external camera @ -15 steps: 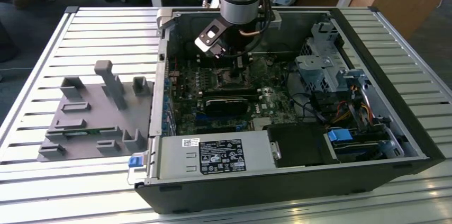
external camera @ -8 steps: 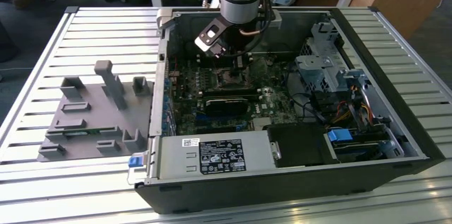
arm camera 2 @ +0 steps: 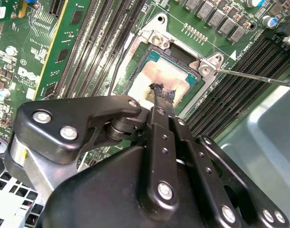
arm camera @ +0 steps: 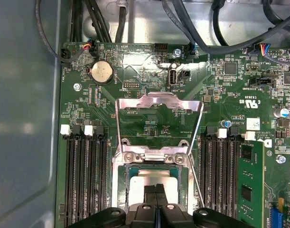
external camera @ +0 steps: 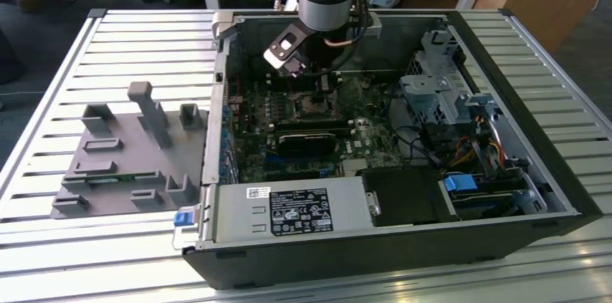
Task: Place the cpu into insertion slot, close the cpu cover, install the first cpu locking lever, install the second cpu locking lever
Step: 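Close the cpu cover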
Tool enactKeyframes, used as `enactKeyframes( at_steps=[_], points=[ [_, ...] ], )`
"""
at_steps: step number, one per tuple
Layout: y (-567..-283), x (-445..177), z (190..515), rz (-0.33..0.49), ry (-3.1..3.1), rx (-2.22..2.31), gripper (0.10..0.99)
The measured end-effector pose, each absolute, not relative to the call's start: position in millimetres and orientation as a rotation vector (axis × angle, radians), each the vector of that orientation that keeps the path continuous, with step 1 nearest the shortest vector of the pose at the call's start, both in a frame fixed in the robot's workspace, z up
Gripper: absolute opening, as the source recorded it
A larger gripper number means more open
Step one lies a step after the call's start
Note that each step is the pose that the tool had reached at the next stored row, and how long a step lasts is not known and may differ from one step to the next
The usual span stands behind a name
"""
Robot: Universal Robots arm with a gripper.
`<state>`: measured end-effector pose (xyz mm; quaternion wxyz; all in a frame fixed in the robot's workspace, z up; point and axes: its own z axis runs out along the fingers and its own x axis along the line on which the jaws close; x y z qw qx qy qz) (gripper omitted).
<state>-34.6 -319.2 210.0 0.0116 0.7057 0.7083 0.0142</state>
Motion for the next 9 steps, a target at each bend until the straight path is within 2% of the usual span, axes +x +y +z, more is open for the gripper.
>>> enactKeyframes(
  at_steps=[9],
  points=[
    [-319.1, -34.6, 211.7, 0.044, 2.209, 2.201, 0.118]
  ],
)
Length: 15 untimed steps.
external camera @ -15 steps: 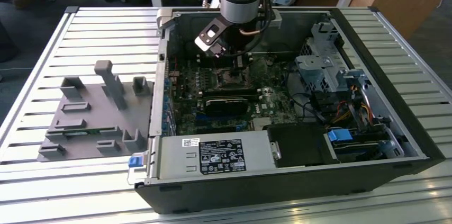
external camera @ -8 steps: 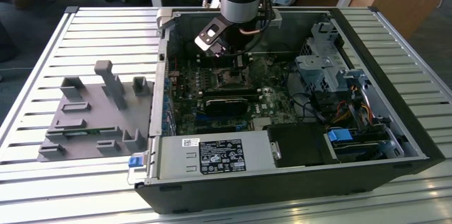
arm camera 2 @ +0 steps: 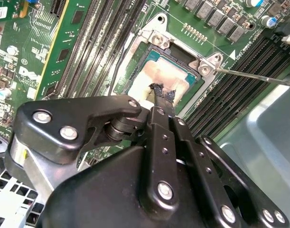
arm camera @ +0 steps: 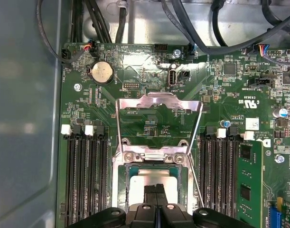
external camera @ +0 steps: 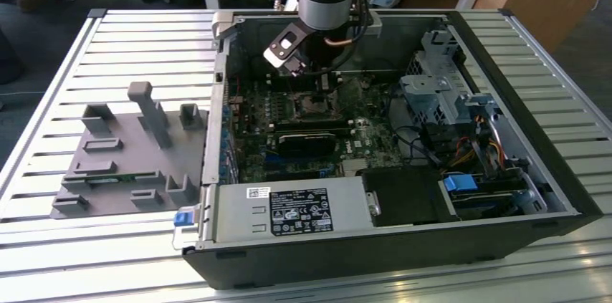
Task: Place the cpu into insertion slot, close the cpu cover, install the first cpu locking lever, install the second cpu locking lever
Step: 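Close the cpu cover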
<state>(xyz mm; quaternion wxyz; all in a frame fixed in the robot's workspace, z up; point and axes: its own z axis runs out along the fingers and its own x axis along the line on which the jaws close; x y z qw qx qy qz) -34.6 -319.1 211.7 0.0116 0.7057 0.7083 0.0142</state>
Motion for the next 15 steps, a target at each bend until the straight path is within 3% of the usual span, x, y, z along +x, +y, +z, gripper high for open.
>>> enactKeyframes(
  at_steps=[15],
  points=[
    [-319.1, -34.6, 221.1, 0.044, 2.209, 2.201, 0.118]
  ],
)
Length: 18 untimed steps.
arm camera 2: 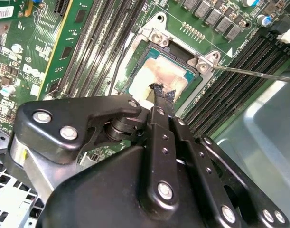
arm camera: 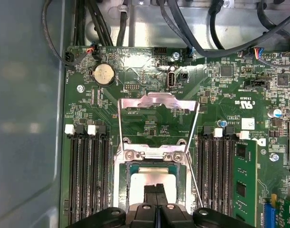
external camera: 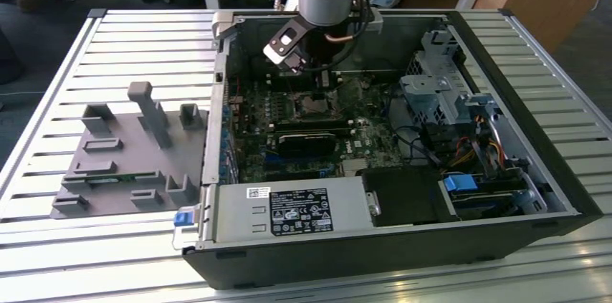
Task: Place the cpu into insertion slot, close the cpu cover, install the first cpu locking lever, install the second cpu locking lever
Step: 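Close the cpu cover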
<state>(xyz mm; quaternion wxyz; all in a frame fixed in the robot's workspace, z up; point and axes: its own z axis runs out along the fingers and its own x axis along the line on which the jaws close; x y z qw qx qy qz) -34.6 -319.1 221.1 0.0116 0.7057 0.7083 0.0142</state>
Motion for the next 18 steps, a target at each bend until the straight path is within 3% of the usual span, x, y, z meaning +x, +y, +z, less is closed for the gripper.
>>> enactKeyframes(
  at_steps=[10, 18],
  points=[
    [-319, -35, 265, 0.044, 2.209, 2.201, 0.118],
    [-332, -35, 267, 0.044, 2.209, 2.201, 0.118]
  ],
)
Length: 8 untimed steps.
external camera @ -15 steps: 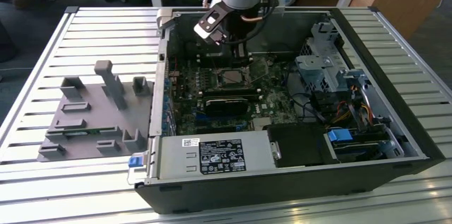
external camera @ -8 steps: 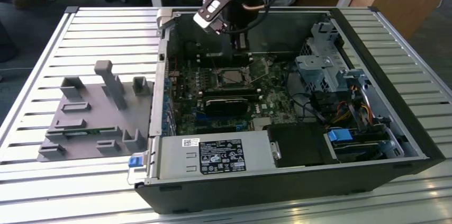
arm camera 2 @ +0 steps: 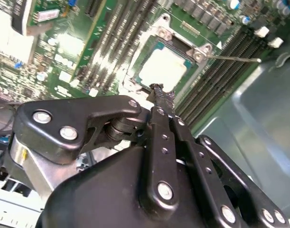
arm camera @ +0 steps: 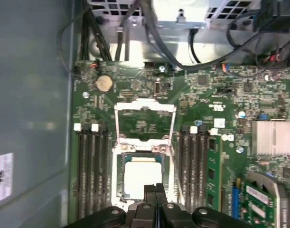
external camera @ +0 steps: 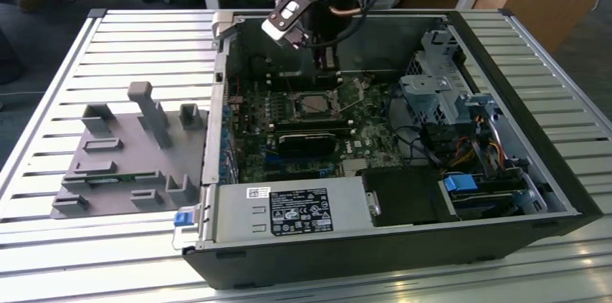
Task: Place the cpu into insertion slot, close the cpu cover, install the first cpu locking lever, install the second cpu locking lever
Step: 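Close the cpu cover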
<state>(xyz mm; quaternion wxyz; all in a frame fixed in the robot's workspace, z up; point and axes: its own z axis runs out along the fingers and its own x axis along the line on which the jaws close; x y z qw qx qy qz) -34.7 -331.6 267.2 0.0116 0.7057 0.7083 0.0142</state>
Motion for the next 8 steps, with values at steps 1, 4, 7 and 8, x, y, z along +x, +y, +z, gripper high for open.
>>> enactKeyframes(
  at_steps=[1, 4, 7, 8],
  points=[
    [-333, -35, 267, 0.044, 2.209, 2.201, 0.118],
    [-335, -32, 267, 0.046, 2.210, 2.202, 0.118],
    [-335, -22, 267, 0.053, 2.214, 2.206, 0.118],
    [-335, -18, 267, 0.054, 2.214, 2.207, 0.118]
  ],
)
